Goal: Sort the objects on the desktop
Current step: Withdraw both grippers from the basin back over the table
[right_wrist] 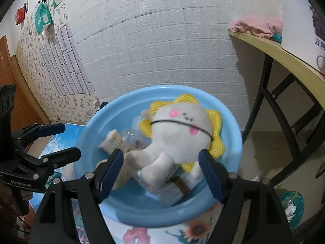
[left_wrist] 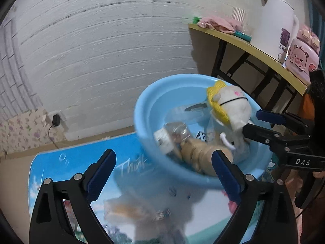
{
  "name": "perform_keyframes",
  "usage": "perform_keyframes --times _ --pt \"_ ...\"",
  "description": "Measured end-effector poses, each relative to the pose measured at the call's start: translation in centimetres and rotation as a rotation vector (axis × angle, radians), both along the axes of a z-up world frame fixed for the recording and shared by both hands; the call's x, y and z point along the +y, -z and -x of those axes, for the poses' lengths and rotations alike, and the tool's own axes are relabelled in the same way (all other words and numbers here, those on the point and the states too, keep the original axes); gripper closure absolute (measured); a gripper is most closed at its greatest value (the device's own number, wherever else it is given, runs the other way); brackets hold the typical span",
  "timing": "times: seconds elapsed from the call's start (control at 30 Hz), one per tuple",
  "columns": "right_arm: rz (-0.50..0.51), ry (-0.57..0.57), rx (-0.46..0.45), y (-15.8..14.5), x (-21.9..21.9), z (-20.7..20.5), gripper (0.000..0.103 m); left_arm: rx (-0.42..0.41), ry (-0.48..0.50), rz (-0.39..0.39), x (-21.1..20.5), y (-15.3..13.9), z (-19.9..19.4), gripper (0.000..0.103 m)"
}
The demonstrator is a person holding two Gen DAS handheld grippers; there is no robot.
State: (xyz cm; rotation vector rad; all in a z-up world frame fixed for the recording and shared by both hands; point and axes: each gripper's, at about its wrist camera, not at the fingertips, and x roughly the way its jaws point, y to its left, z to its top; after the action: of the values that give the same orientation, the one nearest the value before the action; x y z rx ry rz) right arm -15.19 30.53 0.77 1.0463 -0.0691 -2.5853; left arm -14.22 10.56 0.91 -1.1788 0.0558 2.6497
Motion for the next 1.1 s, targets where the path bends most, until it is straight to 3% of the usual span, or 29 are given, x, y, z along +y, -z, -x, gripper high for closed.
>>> perform_keyframes --times 0.23,0.47,0.8,1.1 --pt "-0.007 0.006 -0.022 -0.2 -1.8 -2.5 0.026 -0.014 -0.055 -0.016 -3.1 0.1 -2.9 0.007" --pt "0.012 0.043 -0.064 0.4 -4.0 -4.6 0.026 -0.035 -0.09 0.018 -5.5 1.1 -5.2 0.006" --pt "-0.031 0.089 -0.031 0.1 -6.4 -6.4 0.026 -0.068 -0.117 -0.008 -9.2 2.7 -8.1 0.006" --pt "-0.047 0.058 -0.02 -0.1 -7.9 -7.6 0.026 -0.084 -0.168 -0.025 -11.5 3.9 -9.5 0.006"
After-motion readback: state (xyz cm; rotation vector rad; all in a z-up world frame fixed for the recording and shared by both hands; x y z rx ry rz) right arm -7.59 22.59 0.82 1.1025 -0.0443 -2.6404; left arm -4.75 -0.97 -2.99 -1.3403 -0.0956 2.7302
